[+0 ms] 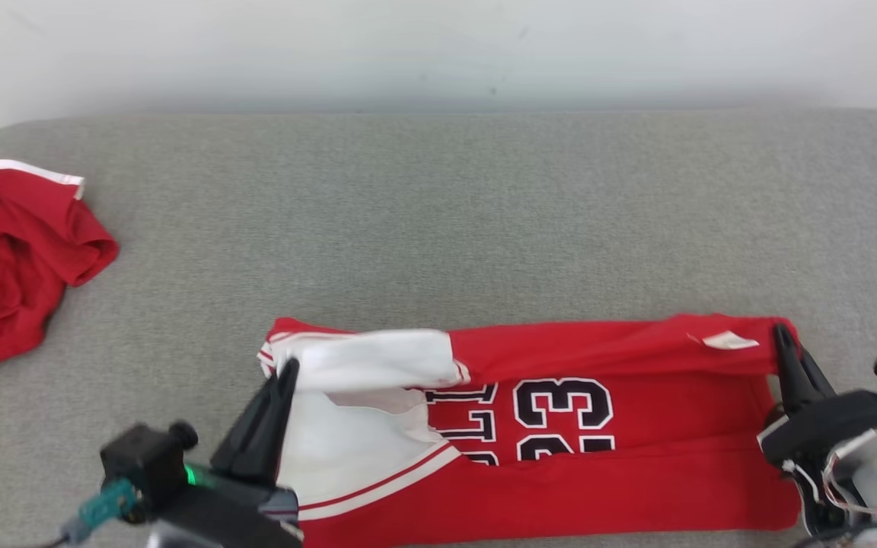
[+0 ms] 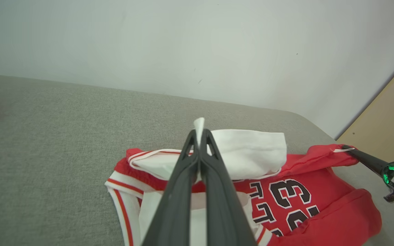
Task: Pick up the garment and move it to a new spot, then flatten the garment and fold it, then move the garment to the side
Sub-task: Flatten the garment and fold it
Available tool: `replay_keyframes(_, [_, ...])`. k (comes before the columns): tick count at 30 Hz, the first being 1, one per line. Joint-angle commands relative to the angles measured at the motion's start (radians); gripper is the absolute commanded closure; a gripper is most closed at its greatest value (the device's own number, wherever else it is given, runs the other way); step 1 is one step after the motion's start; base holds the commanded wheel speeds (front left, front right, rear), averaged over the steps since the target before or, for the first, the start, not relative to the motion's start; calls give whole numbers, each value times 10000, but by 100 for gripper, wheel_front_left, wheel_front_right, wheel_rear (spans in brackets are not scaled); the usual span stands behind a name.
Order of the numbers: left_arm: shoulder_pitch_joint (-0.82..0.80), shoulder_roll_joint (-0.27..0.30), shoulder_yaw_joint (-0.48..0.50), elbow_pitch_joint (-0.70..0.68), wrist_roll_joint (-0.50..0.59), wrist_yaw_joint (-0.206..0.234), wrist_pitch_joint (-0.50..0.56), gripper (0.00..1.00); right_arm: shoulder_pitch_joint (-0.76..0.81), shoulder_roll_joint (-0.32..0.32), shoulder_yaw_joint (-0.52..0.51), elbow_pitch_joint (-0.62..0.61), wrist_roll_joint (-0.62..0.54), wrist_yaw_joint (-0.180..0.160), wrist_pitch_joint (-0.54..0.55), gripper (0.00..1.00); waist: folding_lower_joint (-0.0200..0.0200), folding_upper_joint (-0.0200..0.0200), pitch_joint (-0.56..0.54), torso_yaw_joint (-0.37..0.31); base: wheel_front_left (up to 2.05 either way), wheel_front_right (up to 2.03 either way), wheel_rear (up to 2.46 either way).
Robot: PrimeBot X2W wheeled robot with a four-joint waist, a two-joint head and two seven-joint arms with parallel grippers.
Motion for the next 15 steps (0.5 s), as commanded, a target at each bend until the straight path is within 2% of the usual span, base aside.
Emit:
replay_keyframes(1, [291,-29,-4,-35,-95,55,-131,100,278,-145,-32,-180,131,2,-4,100,1,1,-108,151,0,0,0])
replay_keyframes(8, [1011,-252,-258,421,-96,167,-471,100,1163,-487,-154,-730,365,2,286,100,1,1,-302,272,0,0,0])
replay_keyframes(15, [1310,-352,-458,1096,-28,151,-675,100,1764,-561,-229,-1003,219,2,524,100,1,1,-501,320,0,0,0])
